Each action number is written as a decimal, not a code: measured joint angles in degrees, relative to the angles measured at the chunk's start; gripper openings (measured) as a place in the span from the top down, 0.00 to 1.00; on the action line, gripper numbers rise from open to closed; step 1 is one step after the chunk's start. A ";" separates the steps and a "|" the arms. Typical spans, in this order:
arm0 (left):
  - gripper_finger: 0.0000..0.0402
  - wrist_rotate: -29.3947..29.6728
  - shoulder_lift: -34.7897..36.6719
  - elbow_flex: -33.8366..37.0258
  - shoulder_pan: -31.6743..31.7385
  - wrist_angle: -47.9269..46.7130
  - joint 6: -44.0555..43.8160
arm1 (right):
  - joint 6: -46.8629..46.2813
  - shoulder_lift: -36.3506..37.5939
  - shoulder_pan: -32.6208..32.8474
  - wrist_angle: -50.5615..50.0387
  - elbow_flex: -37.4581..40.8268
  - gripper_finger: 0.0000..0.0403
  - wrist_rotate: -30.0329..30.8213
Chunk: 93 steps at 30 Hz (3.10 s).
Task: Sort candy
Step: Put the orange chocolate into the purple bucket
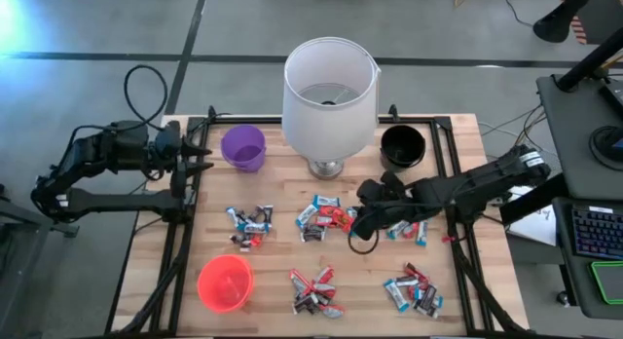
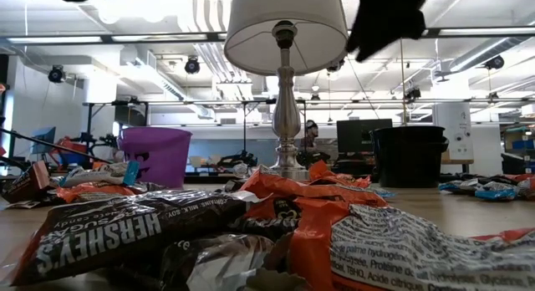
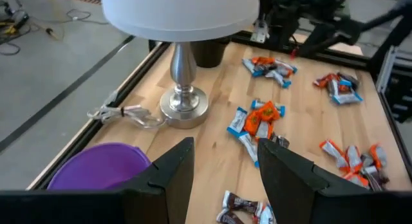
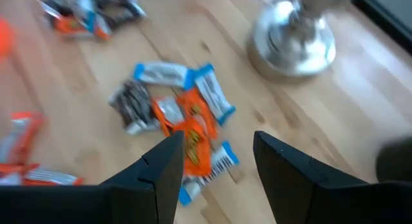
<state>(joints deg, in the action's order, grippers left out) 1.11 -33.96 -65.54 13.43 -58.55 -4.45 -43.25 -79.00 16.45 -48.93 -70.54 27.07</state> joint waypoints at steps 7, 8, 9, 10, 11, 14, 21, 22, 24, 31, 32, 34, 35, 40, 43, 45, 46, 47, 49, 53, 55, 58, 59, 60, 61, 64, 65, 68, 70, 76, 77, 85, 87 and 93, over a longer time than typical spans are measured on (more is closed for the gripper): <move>0.62 -0.64 0.05 -0.01 0.00 0.01 2.33 | -3.34 -5.28 0.00 -2.27 0.11 0.56 -3.96; 0.62 -0.66 0.07 -0.01 0.00 0.01 2.47 | -3.46 -6.09 0.00 -2.22 0.11 0.56 -4.62; 0.62 -0.66 0.09 -0.01 0.00 0.02 2.49 | -3.46 -6.90 0.00 -2.18 0.11 0.56 -5.36; 0.62 -0.66 0.09 0.00 0.00 0.02 2.49 | -3.45 -7.77 0.00 -2.14 0.11 0.56 -6.23; 0.62 -0.66 0.09 -0.02 0.00 0.02 2.49 | -3.44 -8.63 0.00 -1.90 0.11 0.56 -6.82; 0.62 -0.70 0.09 -0.02 0.00 0.02 2.51 | -3.43 -11.04 -0.37 -0.91 0.11 0.56 -9.32; 0.62 -0.75 0.09 0.00 0.00 0.00 2.51 | -1.26 -15.85 -2.08 4.21 0.11 0.56 -12.19; 0.62 -0.75 0.09 -0.02 0.00 0.00 2.51 | -0.61 -16.42 -2.54 4.93 0.11 0.56 -12.46; 0.62 -0.76 0.09 -0.01 0.00 -0.01 2.51 | -0.18 -17.26 -3.37 6.07 0.11 0.56 -12.85; 0.62 -2.18 0.09 -0.01 0.00 -1.38 2.52 | 1.19 -19.51 -5.72 8.39 0.11 0.56 -13.90; 0.62 -2.52 0.11 -0.02 0.00 -1.59 2.53 | 1.41 -19.67 -5.89 8.61 0.11 0.56 -14.02; 0.62 -3.44 0.17 -0.02 0.00 -1.93 2.51 | 1.90 -20.05 -6.37 9.38 0.11 0.56 -14.04; 0.62 -3.64 0.21 -0.01 0.00 -2.10 2.51 | 1.98 -20.19 -6.61 9.21 0.11 0.56 -14.05; 0.62 -3.72 0.43 -0.02 0.00 -2.08 2.49 | 3.46 -20.89 -7.96 9.19 0.12 0.56 -14.59; 0.62 -3.75 0.61 -0.02 0.00 -2.07 2.49 | 4.24 -21.47 -8.67 9.25 0.13 0.56 -15.15; 0.62 -3.75 0.71 -0.01 0.00 -2.07 2.49 | 4.29 -22.20 -9.04 9.48 0.13 0.56 -15.65; 0.62 -3.75 0.75 0.00 0.00 -2.06 2.49 | 4.33 -22.48 -9.24 9.48 0.15 0.56 -16.26; 0.62 -3.75 0.75 -0.02 0.00 -2.08 2.49 | 4.36 -22.94 -9.29 9.46 0.20 0.56 -16.73; 0.62 -3.75 0.75 -0.02 0.00 -2.08 2.49 | 4.36 -23.60 -9.28 9.56 0.22 0.56 -16.82; 0.62 -3.75 0.75 -0.01 0.00 -2.08 2.47 | 5.16 -24.44 -9.35 9.90 0.26 0.56 -19.11; 0.62 -3.75 0.75 -0.01 0.00 -2.08 2.47 | 5.99 -25.20 -9.35 10.05 0.34 0.56 -19.55; 0.62 -3.75 0.75 -0.02 0.00 -2.08 2.47 | 6.85 -25.93 -9.51 10.76 0.37 0.56 -19.59; 0.62 -3.75 0.75 -0.02 0.00 -2.08 2.45 | 6.85 -26.02 -9.53 10.80 0.37 0.57 -19.63; 0.62 -3.75 0.75 -0.01 0.00 -2.08 2.46 | 6.85 -26.04 -9.55 10.87 0.37 0.58 -19.70; 0.62 -3.75 0.75 -0.02 0.00 -2.08 2.45 | 6.85 -26.04 -9.55 10.88 0.37 0.60 -19.78; 0.62 -3.75 0.75 0.00 0.00 -2.08 2.45 | 6.93 -25.89 -9.72 10.87 0.44 0.70 -19.87; 0.62 -3.75 0.75 -0.02 0.00 -2.08 2.45 | 6.97 -25.89 -9.80 10.86 0.44 0.74 -19.97; 0.62 -3.75 0.75 -0.02 0.00 -2.07 2.43 | 7.21 -25.89 -10.12 10.71 0.46 0.87 -20.22; 0.62 -3.73 0.75 -0.01 0.00 -2.08 2.22 | 7.31 -25.84 -10.15 10.69 0.48 0.95 -20.22; 0.62 -3.72 0.77 0.00 0.00 -2.05 1.99 | 7.33 -25.36 -10.38 10.55 0.52 0.98 -21.71; 0.62 -3.73 0.77 -0.01 0.00 -2.07 1.99 | 7.34 -25.36 -10.38 10.52 0.52 0.98 -22.01; 0.62 -3.72 0.77 0.00 0.00 -2.05 1.94 | 7.33 -25.26 -10.38 10.49 0.52 0.98 -24.55; 0.62 -3.72 0.77 -0.02 0.00 -2.05 1.94 | 7.33 -25.15 -10.38 10.50 0.52 0.98 -24.57; 0.62 -3.72 0.77 -0.01 0.00 -2.05 1.96 | 7.31 -22.00 -10.38 10.28 0.52 0.98 -24.56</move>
<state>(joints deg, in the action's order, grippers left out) -2.61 -33.19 -65.55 13.43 -60.60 -2.48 -35.94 -100.99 6.07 -38.65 -70.02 2.51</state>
